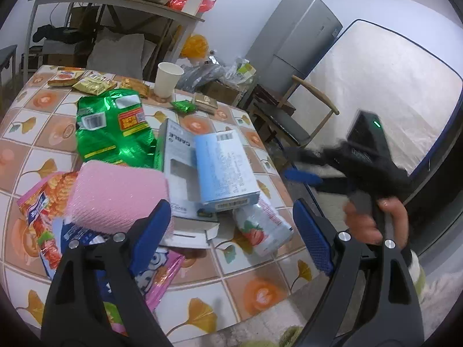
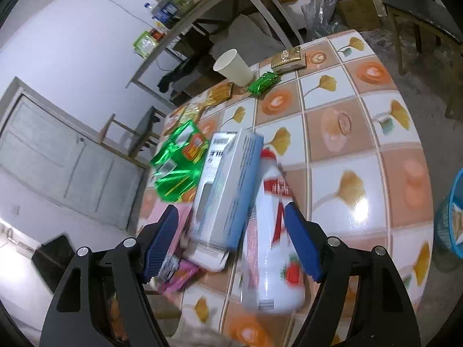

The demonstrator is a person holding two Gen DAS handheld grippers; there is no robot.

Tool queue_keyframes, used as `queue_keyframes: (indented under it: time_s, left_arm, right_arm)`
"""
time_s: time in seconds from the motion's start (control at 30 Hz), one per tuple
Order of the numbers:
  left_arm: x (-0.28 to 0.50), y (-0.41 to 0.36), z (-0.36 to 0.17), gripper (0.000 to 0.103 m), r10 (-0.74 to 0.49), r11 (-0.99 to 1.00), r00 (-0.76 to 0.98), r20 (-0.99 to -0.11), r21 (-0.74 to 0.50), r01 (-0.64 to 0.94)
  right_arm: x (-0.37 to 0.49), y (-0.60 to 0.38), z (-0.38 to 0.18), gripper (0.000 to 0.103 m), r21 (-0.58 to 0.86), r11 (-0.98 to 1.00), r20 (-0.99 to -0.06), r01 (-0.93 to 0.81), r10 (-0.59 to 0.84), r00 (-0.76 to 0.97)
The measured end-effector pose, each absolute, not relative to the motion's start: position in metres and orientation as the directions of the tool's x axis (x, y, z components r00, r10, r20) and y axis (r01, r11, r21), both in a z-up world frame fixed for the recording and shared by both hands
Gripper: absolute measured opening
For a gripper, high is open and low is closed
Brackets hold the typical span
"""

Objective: Collect trash
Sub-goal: 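Move both tools back over the table, then grasp the pink sponge with the left tool while the right tool grasps the white-blue box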

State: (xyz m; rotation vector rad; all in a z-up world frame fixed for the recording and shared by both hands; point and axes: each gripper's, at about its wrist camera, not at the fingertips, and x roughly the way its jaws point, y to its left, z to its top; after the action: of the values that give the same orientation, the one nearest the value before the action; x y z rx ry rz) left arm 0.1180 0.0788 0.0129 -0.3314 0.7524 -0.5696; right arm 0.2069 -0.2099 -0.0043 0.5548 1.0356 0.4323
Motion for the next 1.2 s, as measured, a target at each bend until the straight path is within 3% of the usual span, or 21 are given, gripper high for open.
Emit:
queue_keyframes:
  time_s: [0.27, 0.57, 1.07, 1.2]
  left_arm:
    - [0.119, 0.097, 0.004, 0.078, -0.584, 0.807, 0.586, -0.562, -0.483, 0.341]
    - [0.126, 0.107, -0.002, 0.074, -0.57, 0.815, 0.583, -0.579, -0.486, 0.314]
    - [0.134, 0.114, -0.014, 0.058, -0.551, 0.825, 0.571, -0.608, -0.499, 0.265]
    - [0.135, 0.113, -0.018, 0.053, -0.537, 0.835, 0.56, -0.63, -0.491, 0.249]
  right_arm:
    - [0.268, -0.193, -0.035, 0.06, 0.583, 0.812, -0.749, -0.018, 0.546, 0.376]
    - [0.278, -0.18, -0.044, 0.043, 0.588, 0.808, -0.754, -0.031, 0.561, 0.341]
    - [0.281, -0.168, -0.039, 0.043, 0.6, 0.798, -0.742, -0.062, 0.583, 0.33]
    - [0.278, -0.163, -0.034, 0.037, 0.583, 0.808, -0.746, -0.085, 0.574, 0.337]
